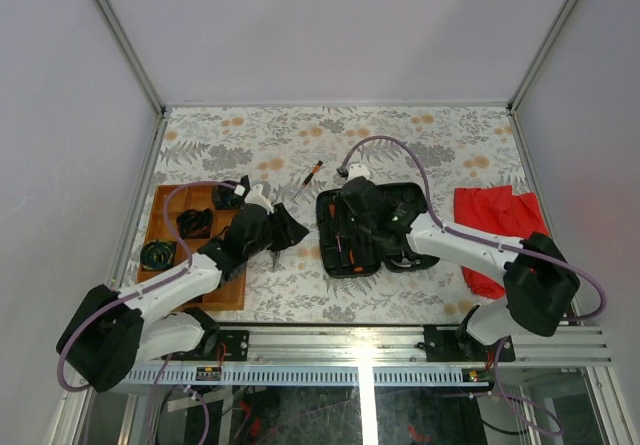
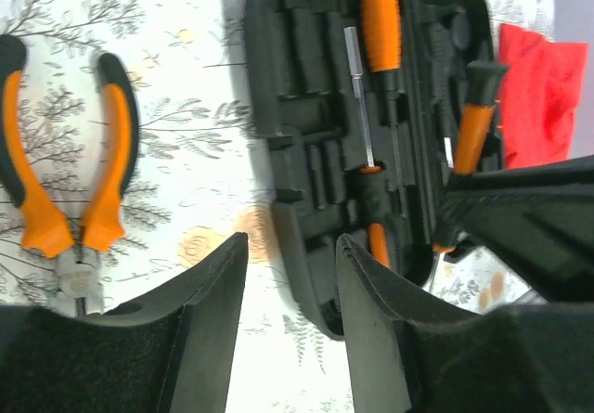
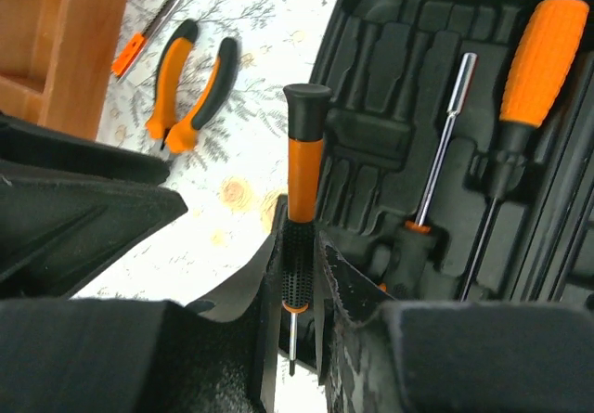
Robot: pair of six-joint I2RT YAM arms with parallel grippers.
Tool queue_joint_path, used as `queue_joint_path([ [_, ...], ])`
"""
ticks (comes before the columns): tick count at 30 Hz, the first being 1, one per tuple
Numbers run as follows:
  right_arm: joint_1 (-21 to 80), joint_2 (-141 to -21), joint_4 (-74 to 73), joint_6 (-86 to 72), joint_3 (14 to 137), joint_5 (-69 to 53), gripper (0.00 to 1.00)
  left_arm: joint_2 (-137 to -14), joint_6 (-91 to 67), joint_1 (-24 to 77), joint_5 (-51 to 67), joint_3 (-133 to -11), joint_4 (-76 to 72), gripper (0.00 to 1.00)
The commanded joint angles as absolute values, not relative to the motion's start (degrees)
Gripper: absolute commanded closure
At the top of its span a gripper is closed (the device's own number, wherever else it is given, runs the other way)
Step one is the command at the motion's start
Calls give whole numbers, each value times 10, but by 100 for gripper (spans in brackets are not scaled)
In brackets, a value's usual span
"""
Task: Sort the tools into containers
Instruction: Place the screwdriver in the storage box.
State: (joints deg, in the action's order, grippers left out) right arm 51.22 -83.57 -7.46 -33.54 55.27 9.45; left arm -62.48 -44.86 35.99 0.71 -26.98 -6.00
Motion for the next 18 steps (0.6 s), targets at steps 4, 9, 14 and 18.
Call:
queue_joint_path([
  [4,448,-923,-77,-334,631,20,100,-721,-421,322,71,-245,-229,58],
  [9,421,-987,-89,-350,679,2,100,-784,-421,318,83,-253,-299,59],
  [14,416,-1028,-122,-344,731,8,100,-814,-434,317,46,-285,-266,65],
  [18,416,-1050,-132,-344,747,1,100,-823,-425,317,29,-312,-230,68],
])
